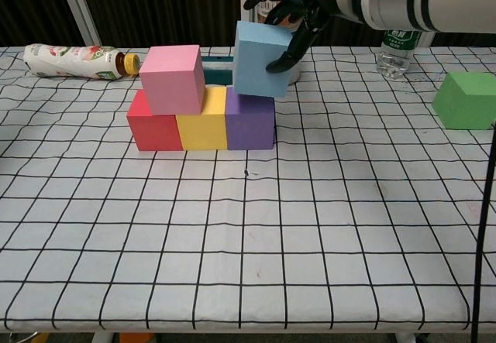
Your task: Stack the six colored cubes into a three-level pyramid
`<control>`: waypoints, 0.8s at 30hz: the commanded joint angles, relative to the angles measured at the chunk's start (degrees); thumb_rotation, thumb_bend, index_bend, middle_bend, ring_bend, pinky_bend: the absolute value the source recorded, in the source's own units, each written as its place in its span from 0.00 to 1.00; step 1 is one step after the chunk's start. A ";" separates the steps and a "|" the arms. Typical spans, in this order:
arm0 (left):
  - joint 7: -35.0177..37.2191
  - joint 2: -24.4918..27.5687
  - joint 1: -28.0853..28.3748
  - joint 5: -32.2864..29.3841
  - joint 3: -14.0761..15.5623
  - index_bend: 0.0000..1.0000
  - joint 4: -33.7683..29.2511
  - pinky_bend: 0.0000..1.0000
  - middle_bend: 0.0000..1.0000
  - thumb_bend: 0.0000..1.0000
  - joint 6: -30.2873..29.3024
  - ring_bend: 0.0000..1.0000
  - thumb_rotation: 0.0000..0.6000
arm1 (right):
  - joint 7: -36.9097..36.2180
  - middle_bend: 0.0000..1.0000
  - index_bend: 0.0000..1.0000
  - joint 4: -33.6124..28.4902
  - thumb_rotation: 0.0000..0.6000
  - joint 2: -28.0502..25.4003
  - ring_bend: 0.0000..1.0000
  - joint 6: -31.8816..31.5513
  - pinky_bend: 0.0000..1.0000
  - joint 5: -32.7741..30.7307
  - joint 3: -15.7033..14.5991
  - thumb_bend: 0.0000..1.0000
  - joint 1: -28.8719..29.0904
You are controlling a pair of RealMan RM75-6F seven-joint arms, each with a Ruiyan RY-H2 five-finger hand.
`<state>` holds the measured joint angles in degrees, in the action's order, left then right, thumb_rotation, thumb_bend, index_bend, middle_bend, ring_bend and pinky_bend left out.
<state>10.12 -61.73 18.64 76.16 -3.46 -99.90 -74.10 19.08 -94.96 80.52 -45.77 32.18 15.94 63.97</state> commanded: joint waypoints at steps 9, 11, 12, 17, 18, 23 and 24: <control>1.53 -0.35 -0.75 0.80 -0.60 0.15 1.31 0.11 0.12 0.00 0.50 0.09 1.00 | 6.36 0.40 0.00 3.61 1.00 4.77 0.06 -2.96 0.00 -6.93 -0.87 0.23 5.54; 1.98 -0.46 -0.92 1.00 -0.63 0.15 1.60 0.11 0.12 0.00 0.60 0.09 1.00 | 7.06 0.39 0.00 3.94 1.00 5.38 0.06 -3.36 0.00 -7.50 -0.98 0.23 6.10; 2.17 -0.51 -1.01 1.12 -0.64 0.15 1.74 0.11 0.12 0.00 0.60 0.09 1.00 | 7.25 0.39 0.00 4.02 1.00 5.60 0.06 -3.51 0.00 -7.74 -0.96 0.23 6.29; 3.31 -0.57 -1.35 1.81 -0.65 0.15 2.38 0.11 0.12 0.00 0.85 0.09 1.00 | 8.39 0.38 0.00 4.35 1.00 6.71 0.06 -4.22 0.00 -8.59 -1.01 0.22 7.24; 3.52 -0.59 -1.43 1.92 -0.68 0.15 2.48 0.11 0.12 0.00 0.80 0.09 1.00 | 8.53 0.38 0.00 4.43 1.00 6.91 0.06 -4.31 0.00 -8.71 -0.98 0.22 7.39; 4.55 -0.70 -1.86 2.39 -0.77 0.15 3.15 0.11 0.12 0.00 0.70 0.09 1.00 | 9.75 0.38 0.00 5.06 1.00 7.93 0.06 -4.82 0.00 -9.39 -1.08 0.22 8.24; 4.72 -0.72 -1.92 2.46 -0.77 0.15 3.23 0.11 0.12 0.00 0.73 0.09 1.00 | 9.82 0.38 0.00 5.10 1.00 8.10 0.06 -4.90 0.00 -9.52 -1.01 0.22 8.34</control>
<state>14.80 -62.43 16.77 78.57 -4.23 -96.72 -73.38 28.82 -89.93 88.54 -50.59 22.75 14.91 72.22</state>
